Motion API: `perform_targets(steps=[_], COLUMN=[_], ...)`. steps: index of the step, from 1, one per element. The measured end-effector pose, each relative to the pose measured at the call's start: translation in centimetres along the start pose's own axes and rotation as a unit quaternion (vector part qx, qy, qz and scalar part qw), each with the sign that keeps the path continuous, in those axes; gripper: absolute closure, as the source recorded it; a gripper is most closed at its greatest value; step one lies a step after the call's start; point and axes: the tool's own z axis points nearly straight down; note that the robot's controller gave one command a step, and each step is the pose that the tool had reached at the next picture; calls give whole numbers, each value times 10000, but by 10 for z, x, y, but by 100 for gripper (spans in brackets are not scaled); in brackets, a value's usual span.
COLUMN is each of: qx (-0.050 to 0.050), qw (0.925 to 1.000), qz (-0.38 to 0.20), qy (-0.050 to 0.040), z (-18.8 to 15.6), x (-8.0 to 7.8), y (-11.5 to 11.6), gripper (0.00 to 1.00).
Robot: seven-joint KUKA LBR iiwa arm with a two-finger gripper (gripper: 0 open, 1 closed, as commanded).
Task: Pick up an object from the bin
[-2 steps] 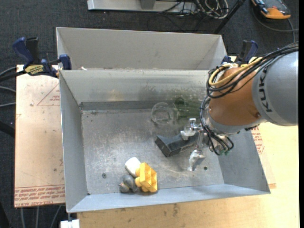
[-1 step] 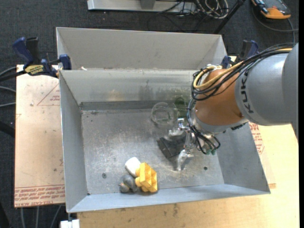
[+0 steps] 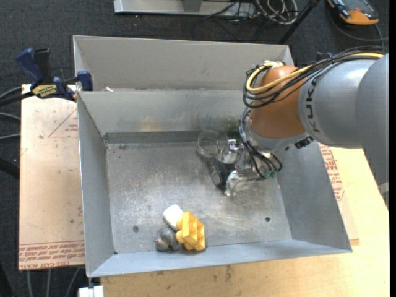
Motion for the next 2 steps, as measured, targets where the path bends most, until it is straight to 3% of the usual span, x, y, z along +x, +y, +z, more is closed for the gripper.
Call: perform_targets(steps=[2], qx=[9], qw=[9998], qz=[-188], qy=[2], z=[-6], x=[-7], y=[-10], gripper=[100])
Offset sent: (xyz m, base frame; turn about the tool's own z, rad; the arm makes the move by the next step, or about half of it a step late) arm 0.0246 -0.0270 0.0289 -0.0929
